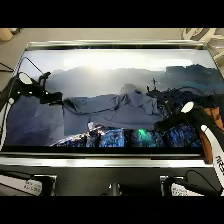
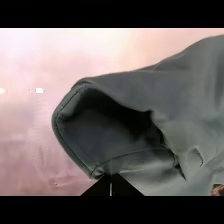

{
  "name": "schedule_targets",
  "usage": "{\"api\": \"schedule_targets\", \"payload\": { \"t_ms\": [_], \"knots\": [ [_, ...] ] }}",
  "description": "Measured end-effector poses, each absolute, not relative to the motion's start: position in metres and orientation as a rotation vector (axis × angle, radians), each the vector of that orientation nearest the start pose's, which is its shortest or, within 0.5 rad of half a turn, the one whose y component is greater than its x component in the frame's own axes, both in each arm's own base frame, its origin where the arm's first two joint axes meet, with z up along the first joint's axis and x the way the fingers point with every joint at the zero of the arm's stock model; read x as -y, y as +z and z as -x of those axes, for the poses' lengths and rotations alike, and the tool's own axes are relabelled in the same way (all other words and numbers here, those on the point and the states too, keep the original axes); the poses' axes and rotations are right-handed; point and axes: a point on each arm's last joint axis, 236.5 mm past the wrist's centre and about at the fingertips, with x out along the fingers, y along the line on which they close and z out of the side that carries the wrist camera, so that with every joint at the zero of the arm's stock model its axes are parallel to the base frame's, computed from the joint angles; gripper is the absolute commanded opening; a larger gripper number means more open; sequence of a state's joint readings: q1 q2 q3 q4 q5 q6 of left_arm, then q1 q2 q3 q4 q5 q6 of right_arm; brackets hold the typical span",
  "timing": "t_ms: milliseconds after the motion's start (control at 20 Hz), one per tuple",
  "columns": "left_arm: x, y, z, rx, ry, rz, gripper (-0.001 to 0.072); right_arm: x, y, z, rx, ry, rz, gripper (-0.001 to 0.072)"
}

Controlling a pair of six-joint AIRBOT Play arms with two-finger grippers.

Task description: Fold the shirts.

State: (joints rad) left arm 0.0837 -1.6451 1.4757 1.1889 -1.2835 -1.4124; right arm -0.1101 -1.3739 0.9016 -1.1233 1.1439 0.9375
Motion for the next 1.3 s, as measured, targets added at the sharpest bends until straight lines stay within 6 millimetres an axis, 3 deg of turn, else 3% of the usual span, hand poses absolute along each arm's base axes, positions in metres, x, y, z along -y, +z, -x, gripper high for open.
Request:
{"api": "schedule_targets", "payload": {
  "t_ms": [100,150,250,350,400,500,600,650,750,850,950,1050,1150,1250,1300],
  "knots": [
    [0.048,0.026,-0.454,-1.261,-0.271,0.249,0.0025,-0.056,-0.036,-0.347,-1.294,0.56,0.019,0.0016],
    [0.05,0.066,-0.46,-1.16,-0.277,0.224,0.0025,-0.052,-0.001,-0.366,-1.196,0.546,0.075,0.0016],
    [0.051,0.171,-0.465,-0.894,-0.282,0.175,0.0025,-0.042,0.095,-0.394,-0.97,0.499,0.213,0.0017],
    [0.049,0.307,-0.445,-0.55,-0.262,0.141,0.0025,-0.021,0.217,-0.402,-0.696,0.366,0.37,0.0017],
    [0.049,0.375,-0.419,-0.372,-0.25,0.135,0.0025,-0.013,0.286,-0.391,-0.539,0.282,0.431,0.0017],
    [0.047,0.484,-0.351,-0.063,-0.233,0.147,0.0025,-0.002,0.398,-0.346,-0.282,0.146,0.513,0.0017],
    [0.05,0.55,-0.281,0.145,-0.245,0.163,0.0025,0.003,0.471,-0.292,-0.091,0.039,0.552,0.0017],
    [0.053,0.571,-0.253,0.22,-0.257,0.171,0.0025,0.004,0.494,-0.27,-0.026,0.008,0.558,0.0017],
    [0.055,0.594,-0.213,0.311,-0.268,0.177,0.0025,0.005,0.516,-0.242,0.037,-0.029,0.564,0.0017],
    [0.056,0.603,-0.193,0.351,-0.274,0.179,0.0025,0.006,0.526,-0.225,0.068,-0.05,0.568,0.0017],
    [0.056,0.603,-0.185,0.352,-0.269,0.172,0.0024,0.008,0.525,-0.222,0.057,-0.06,0.574,0.0017],
    [0.055,0.59,-0.194,0.293,-0.255,0.161,0.0025,0.01,0.512,-0.229,-0.002,-0.048,0.58,0.0017],
    [0.054,0.566,-0.215,0.188,-0.243,0.149,0.0025,0.014,0.482,-0.25,-0.128,-0.018,0.581,0.0017],
    [0.052,0.53,-0.248,0.039,-0.231,0.144,0.0026,0.018,0.43,-0.28,-0.336,0.047,0.57,0.0017],
    [0.05,0.502,-0.271,-0.067,-0.223,0.145,0.0026,0.02,0.395,-0.298,-0.462,0.087,0.558,0.0016]
  ]
}}
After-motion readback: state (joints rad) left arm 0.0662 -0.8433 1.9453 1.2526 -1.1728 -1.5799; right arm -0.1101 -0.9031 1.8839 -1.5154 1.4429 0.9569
